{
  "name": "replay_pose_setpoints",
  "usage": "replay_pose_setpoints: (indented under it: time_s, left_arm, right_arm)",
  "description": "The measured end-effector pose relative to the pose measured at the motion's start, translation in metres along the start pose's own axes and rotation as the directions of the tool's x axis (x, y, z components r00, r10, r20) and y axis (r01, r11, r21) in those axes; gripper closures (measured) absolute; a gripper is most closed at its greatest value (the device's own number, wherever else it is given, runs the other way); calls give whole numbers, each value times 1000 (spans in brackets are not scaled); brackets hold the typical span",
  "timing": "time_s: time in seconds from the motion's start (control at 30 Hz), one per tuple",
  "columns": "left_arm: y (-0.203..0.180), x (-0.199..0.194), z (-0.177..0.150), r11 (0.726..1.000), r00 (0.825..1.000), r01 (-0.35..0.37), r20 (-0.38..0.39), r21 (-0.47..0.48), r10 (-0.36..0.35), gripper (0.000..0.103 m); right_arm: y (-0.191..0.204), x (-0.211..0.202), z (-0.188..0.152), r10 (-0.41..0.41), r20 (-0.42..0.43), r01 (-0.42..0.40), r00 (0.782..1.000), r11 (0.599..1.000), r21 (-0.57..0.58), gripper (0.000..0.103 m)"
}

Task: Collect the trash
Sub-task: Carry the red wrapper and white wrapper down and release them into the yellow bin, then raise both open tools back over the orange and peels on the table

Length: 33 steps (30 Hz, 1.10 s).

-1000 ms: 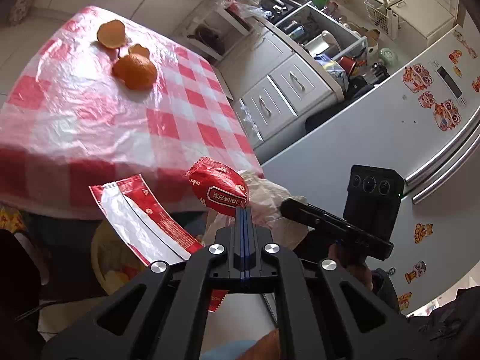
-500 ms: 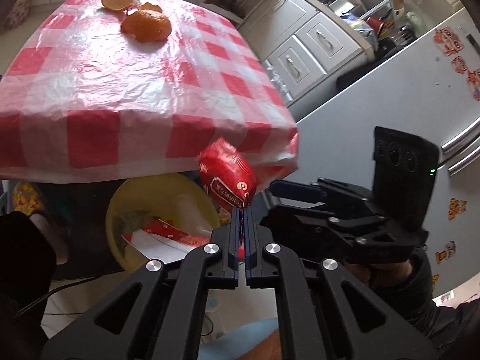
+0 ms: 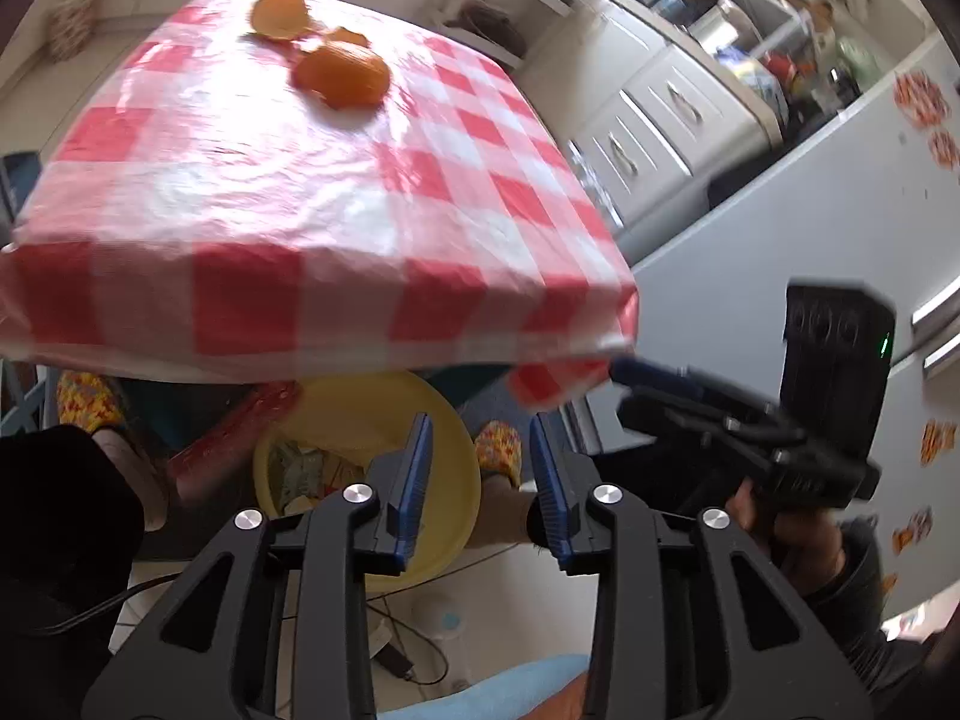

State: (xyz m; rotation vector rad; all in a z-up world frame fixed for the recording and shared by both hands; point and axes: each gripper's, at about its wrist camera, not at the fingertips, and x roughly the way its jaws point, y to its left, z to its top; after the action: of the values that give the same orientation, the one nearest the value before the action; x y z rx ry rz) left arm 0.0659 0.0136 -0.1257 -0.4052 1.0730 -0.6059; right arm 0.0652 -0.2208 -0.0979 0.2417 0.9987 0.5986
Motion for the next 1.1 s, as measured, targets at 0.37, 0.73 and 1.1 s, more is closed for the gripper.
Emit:
replay_pose_setpoints:
  time_s: [0.37,0.73,1.1]
  left_arm:
    - [48,-43,12,989,992,-11,125,-150,30,60]
    - [45,-38,48,988,978,-96,171,-121,116,45]
    - [49,-9,133,968,941,-216,238,-131,242,40]
  right_arm:
    - [25,35,-5,7,-131,-19,991,996,-91,41]
    - [11,23,23,-10,9,10,1000,1000,-10,38]
    - [-6,50,105,-33,68,31,997,999,26,38]
